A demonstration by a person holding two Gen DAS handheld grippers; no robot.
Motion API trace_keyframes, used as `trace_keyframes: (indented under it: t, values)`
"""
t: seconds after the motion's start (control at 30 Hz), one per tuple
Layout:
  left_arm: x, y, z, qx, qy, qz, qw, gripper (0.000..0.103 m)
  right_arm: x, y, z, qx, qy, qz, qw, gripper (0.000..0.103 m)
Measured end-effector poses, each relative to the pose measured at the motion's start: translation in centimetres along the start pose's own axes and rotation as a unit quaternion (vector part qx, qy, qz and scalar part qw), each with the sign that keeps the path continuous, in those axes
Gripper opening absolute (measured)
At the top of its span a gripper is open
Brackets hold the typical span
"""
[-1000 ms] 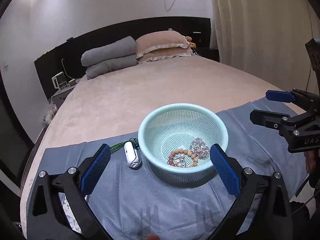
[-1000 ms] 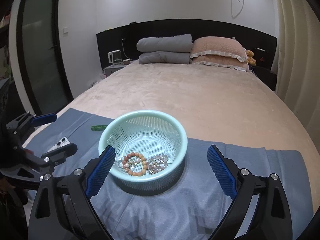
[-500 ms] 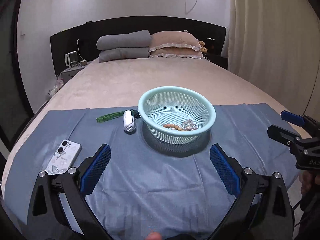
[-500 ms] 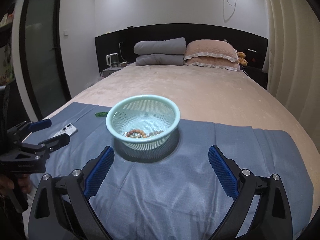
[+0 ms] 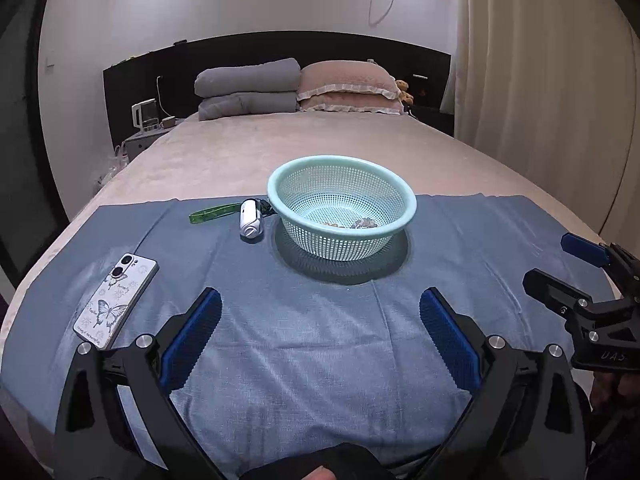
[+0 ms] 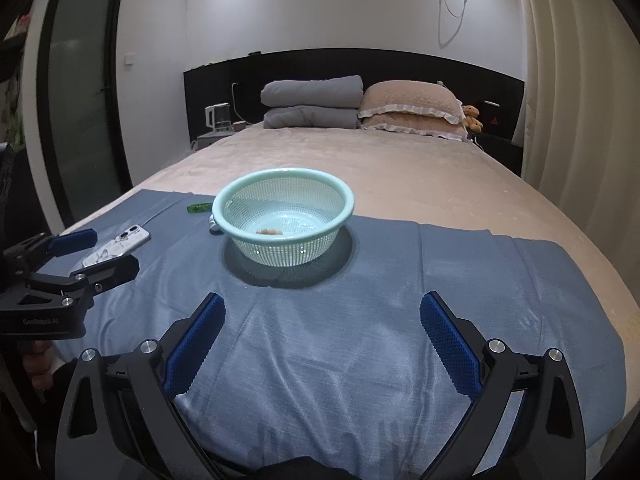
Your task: Organize jewelry
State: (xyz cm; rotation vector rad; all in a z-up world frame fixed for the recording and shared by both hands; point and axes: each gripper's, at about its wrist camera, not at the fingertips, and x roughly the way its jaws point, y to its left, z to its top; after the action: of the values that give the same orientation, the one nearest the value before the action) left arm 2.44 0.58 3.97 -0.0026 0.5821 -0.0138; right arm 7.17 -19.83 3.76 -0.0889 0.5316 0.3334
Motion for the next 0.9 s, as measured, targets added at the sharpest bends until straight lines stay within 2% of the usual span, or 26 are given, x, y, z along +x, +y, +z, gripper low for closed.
trace_keyframes:
  t: [0.33,0.9]
  values:
    - [-0.5,-1.2,-0.2,0.022,-0.014,0.019,0.9995,0.097,0.1,-0.8,-0.9,0.015,0.009,0.004,1.0,0.094]
    - [-0.8,-1.5,-0.2,0.02,-0.023,0.017,0.9994,0.097,0.2,-1.0,-1.3,0.017,0.014,0.005,1.0,0.094]
